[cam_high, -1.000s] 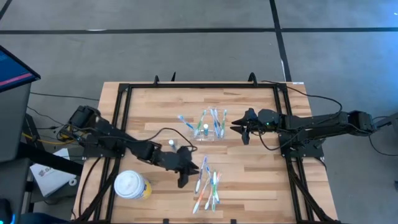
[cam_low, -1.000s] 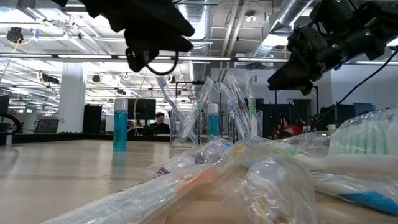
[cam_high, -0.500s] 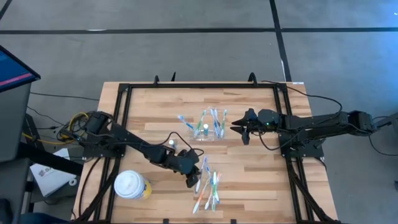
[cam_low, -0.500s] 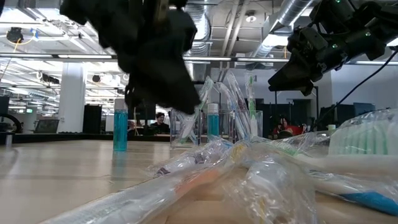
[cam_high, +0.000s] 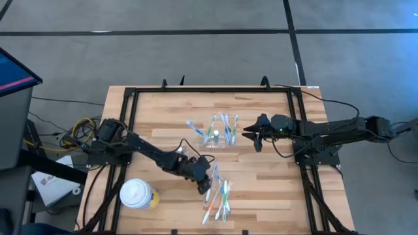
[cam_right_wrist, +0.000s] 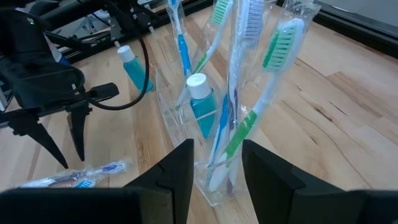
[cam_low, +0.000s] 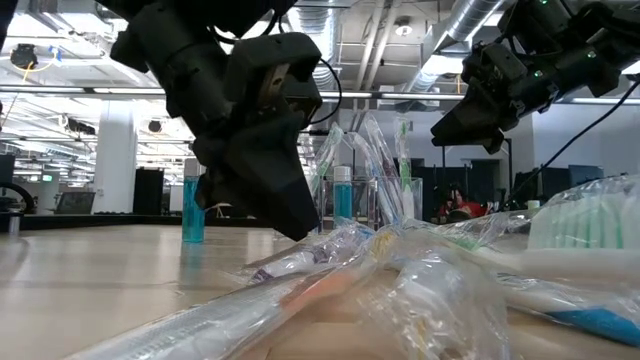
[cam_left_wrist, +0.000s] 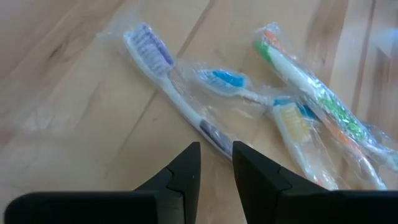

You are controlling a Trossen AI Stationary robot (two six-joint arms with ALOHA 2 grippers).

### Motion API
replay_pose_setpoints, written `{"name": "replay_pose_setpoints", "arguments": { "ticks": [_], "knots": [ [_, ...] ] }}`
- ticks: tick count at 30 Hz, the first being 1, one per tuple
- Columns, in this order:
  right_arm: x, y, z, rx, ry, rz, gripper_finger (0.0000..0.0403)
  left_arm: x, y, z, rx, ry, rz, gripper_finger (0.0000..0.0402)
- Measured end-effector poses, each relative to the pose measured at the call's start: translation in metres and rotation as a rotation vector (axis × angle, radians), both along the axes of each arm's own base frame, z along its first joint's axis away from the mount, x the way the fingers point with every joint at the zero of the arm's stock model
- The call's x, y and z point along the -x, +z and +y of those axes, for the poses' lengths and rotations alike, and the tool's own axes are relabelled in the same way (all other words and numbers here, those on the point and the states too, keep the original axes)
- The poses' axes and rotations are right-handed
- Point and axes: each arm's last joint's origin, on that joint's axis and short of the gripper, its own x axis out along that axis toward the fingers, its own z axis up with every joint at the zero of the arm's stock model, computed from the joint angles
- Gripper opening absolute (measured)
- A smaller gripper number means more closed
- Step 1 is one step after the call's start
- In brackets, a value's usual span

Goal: Pick & Place toothbrushing station
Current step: Put the violet toothbrush into the transparent organizer

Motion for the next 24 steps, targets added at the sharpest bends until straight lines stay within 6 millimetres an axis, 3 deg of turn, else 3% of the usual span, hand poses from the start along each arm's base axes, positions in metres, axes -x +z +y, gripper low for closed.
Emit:
{"name": "replay_pose_setpoints", "arguments": {
  "ticks": [10, 16, 24],
  "knots": [
    [0.000, 0.000, 0.000, 0.000, 0.000, 0.000, 0.0127, -0.001, -0.001, 0.001, -0.001, 0.004, 0.000, 0.0088],
    [0.000, 0.000, 0.000, 0.000, 0.000, -0.002, 0.0127, -0.007, -0.015, -0.001, 0.025, -0.007, -0.014, 0.0093],
    [0.000, 0.000, 0.000, 0.000, 0.000, -0.002, 0.0127, -0.010, -0.017, 0.004, 0.052, 0.005, -0.016, 0.0098]
  ]
}}
